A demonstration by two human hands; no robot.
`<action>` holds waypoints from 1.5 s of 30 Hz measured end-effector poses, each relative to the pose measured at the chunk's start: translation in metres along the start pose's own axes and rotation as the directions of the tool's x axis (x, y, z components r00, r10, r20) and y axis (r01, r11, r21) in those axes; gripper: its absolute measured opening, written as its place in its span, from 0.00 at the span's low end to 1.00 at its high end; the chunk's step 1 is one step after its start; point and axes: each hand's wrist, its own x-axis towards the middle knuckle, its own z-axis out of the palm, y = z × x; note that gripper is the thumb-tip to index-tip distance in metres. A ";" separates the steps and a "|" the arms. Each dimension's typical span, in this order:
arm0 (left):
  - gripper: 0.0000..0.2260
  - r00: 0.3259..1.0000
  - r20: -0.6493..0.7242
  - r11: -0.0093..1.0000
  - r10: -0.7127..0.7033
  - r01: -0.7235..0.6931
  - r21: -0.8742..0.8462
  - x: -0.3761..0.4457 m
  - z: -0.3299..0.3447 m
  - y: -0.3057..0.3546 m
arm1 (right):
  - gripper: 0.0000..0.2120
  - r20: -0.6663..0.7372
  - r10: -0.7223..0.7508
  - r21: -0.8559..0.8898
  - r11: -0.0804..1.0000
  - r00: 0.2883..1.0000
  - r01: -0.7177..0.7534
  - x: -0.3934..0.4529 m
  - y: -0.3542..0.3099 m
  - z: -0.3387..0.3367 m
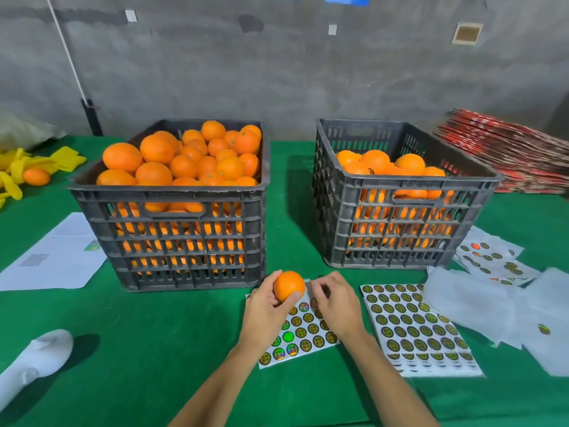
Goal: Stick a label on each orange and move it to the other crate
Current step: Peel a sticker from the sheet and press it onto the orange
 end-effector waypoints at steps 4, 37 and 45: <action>0.32 0.999 -0.048 0.995 0.001 -0.006 -0.100 0.001 0.000 0.007 | 0.07 -0.255 0.024 0.186 0.982 0.967 0.025 0.001 -0.025 -0.011; 0.16 0.850 -0.282 0.885 0.445 -0.368 0.286 0.120 -0.144 0.203 | 0.19 -0.408 -0.142 -0.036 0.990 0.902 0.139 0.185 -0.060 -0.164; 0.30 0.881 -0.371 0.669 0.293 0.088 0.738 0.160 -0.229 0.167 | 0.15 -0.337 -0.359 0.027 0.921 0.871 0.390 0.165 -0.105 -0.097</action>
